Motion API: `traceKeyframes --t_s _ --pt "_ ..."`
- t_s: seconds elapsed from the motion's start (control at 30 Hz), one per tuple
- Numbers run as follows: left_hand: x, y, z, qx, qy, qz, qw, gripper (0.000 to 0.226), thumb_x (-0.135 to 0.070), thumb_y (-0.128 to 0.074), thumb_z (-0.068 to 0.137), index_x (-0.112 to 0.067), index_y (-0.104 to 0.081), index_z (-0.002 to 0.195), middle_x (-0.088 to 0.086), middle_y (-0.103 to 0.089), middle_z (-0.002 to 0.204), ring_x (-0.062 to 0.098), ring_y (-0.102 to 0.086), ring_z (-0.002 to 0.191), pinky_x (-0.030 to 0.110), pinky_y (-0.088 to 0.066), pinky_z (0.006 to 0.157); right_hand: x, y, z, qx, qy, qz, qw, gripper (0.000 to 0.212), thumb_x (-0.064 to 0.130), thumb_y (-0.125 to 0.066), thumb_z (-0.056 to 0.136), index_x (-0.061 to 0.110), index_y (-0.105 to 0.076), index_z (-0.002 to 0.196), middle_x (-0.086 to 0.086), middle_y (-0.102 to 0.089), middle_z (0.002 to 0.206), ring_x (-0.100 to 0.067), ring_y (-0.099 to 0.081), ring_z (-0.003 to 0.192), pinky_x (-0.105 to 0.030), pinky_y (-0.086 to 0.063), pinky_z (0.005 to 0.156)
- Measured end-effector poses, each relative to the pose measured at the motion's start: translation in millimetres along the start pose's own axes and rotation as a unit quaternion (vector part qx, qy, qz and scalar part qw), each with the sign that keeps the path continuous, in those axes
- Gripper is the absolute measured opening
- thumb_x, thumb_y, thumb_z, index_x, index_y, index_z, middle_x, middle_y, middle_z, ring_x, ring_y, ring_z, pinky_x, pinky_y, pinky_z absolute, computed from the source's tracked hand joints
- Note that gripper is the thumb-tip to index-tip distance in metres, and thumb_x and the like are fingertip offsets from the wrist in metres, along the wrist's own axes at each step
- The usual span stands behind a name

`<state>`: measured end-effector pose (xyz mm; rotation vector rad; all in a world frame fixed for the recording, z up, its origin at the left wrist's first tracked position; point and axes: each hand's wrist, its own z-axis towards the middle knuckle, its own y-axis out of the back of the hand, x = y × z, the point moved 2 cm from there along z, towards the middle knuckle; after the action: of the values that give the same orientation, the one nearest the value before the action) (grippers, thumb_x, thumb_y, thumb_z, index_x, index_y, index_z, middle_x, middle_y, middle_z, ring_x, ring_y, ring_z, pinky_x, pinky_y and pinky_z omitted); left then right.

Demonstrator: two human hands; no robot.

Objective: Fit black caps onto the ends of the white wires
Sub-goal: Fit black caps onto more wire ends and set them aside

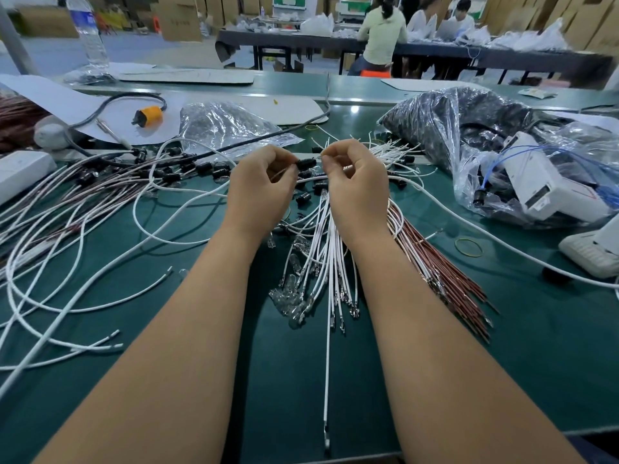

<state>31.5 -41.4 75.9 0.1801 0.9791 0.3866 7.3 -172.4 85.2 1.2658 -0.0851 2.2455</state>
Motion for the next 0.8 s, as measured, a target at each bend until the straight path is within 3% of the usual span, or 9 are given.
traceKeyframes --t_s 0.13,0.37,0.53,0.7,0.8 --pt "-2.9 -0.4 -2.2 0.015 0.015 -0.032 0.999 0.007 -0.008 -0.061 0.089 -0.014 -0.065 0.09 0.007 -0.068 0.078 0.013 -0.061 0.069 0.022 -0.05 0.066 0.1 0.2 -0.9 0.0 0.007 0.003 1.0 0.009 0.006 -0.061 0.09 0.013 -0.065 0.088 0.013 -0.06 0.076 0.001 -0.05 0.066 -0.025 -0.047 0.069" --pt "-5.3 0.8 -2.0 0.009 0.059 -0.092 0.994 0.007 -0.007 -0.062 0.089 -0.013 -0.066 0.088 0.0 -0.063 0.069 0.007 -0.055 0.061 0.018 -0.046 0.06 0.2 0.7 1.7 0.015 -0.041 0.072 0.996 0.016 0.004 -0.055 0.094 0.015 -0.065 0.088 0.003 -0.065 0.075 -0.008 -0.058 0.067 -0.027 -0.052 0.066" --pt "-4.6 1.8 -1.6 -0.002 0.064 -0.108 0.992 0.011 -0.007 -0.062 0.089 -0.016 -0.066 0.085 -0.004 -0.063 0.068 0.001 -0.056 0.058 0.015 -0.047 0.061 1.1 1.2 0.6 0.033 -0.101 0.17 0.98 0.025 -0.002 -0.049 0.095 0.015 -0.066 0.088 0.002 -0.067 0.072 -0.001 -0.053 0.053 -0.015 -0.046 0.053" --pt "-2.7 1.9 -0.3 0.003 0.066 -0.117 0.991 0.018 -0.008 -0.063 0.089 -0.023 -0.064 0.08 -0.006 -0.064 0.067 0.0 -0.057 0.058 0.015 -0.049 0.062 4.4 1.0 -0.4 0.033 -0.096 0.169 0.98 0.015 0.0 -0.064 0.087 0.014 -0.069 0.09 -0.003 -0.067 0.081 -0.01 -0.059 0.07 -0.025 -0.054 0.067" --pt "-2.5 1.7 -0.1 0.002 0.067 -0.122 0.99 0.019 -0.008 -0.063 0.089 -0.024 -0.064 0.079 -0.007 -0.064 0.067 0.001 -0.057 0.059 0.016 -0.05 0.063 5.9 2.1 0.0 0.021 -0.091 0.172 0.981 0.012 0.005 -0.069 0.086 0.017 -0.071 0.083 0.0 -0.066 0.076 -0.012 -0.056 0.069 -0.03 -0.053 0.071"
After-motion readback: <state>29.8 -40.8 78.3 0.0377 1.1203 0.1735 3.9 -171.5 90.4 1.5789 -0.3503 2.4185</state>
